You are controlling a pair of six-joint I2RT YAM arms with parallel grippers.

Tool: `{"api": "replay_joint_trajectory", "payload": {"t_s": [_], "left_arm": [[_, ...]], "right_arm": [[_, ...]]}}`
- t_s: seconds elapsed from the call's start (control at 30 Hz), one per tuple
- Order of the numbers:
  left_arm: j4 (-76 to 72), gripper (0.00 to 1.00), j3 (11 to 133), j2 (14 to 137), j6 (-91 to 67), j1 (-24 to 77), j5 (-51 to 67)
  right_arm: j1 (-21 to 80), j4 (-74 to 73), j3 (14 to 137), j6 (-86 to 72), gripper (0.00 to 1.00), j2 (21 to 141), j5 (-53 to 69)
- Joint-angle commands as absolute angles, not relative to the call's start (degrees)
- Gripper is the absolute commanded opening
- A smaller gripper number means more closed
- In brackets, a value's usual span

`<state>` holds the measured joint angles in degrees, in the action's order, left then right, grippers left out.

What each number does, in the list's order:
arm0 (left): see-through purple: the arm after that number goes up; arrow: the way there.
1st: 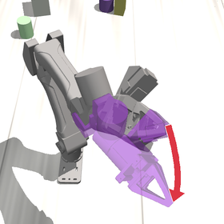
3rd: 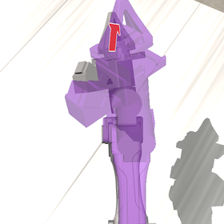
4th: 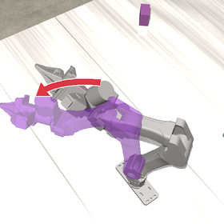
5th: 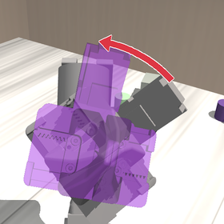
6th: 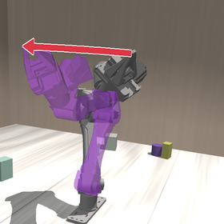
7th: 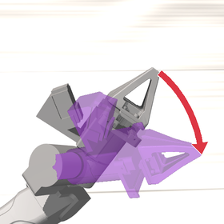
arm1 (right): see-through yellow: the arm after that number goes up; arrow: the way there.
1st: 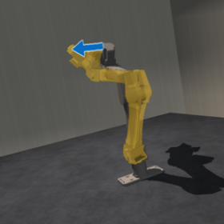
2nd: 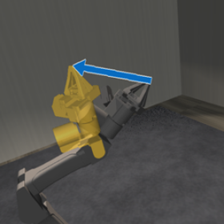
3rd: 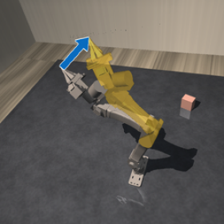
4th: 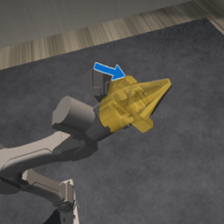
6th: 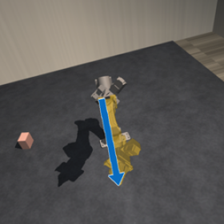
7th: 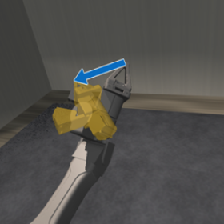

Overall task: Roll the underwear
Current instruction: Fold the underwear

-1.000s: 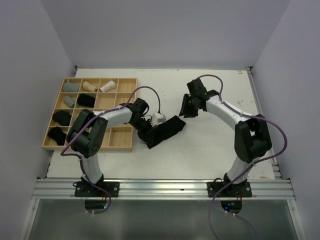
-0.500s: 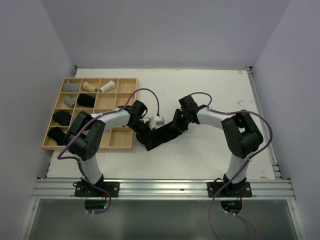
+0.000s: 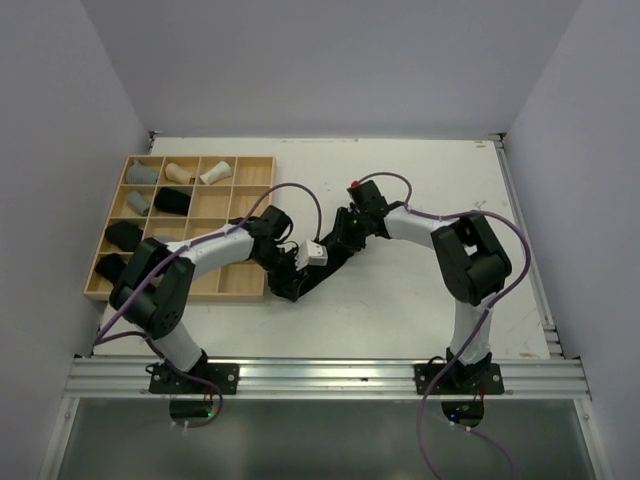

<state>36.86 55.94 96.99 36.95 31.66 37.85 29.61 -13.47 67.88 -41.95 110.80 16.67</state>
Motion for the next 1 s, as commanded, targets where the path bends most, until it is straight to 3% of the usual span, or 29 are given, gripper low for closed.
{"api": "replay_joint_trajectory", "payload": {"t_s": [0.0,0.37,0.47,0.5,0.6,0.63,0.73,0.97], "left_arm": [[37.89,0.42,55.72,91.42,40.34,31.73,35.50],[25.67,0.64,59.58,77.52,25.52,30.68,33.13],[23.82,0.73,62.22,78.31,18.49,27.27,35.06],[23.30,0.82,63.36,78.66,17.07,26.12,37.24],[21.46,0.92,66.26,79.98,13.10,21.46,38.59],[21.01,0.95,66.97,80.24,12.66,20.66,37.80],[18.02,1.00,69.16,79.55,12.48,19.08,34.20],[11.69,1.00,71.01,79.19,8.45,17.41,25.66]], "right_arm": [[29.18,-12.48,70.83,-30.97,0.37,115.22,14.67],[26.81,-20.12,83.22,-1.34,0.45,122.52,21.18],[26.72,-21.18,84.90,7.10,0.50,121.47,18.91],[26.46,-21.70,86.64,8.42,0.53,120.77,18.46],[25.23,-20.40,88.59,4.33,0.65,115.43,17.76],[25.31,-18.65,88.85,3.00,0.76,113.57,17.23],[25.31,-17.76,91.40,-2.71,0.85,108.99,16.44],[26.36,-15.66,91.34,-16.41,0.86,107.23,18.01]]}}
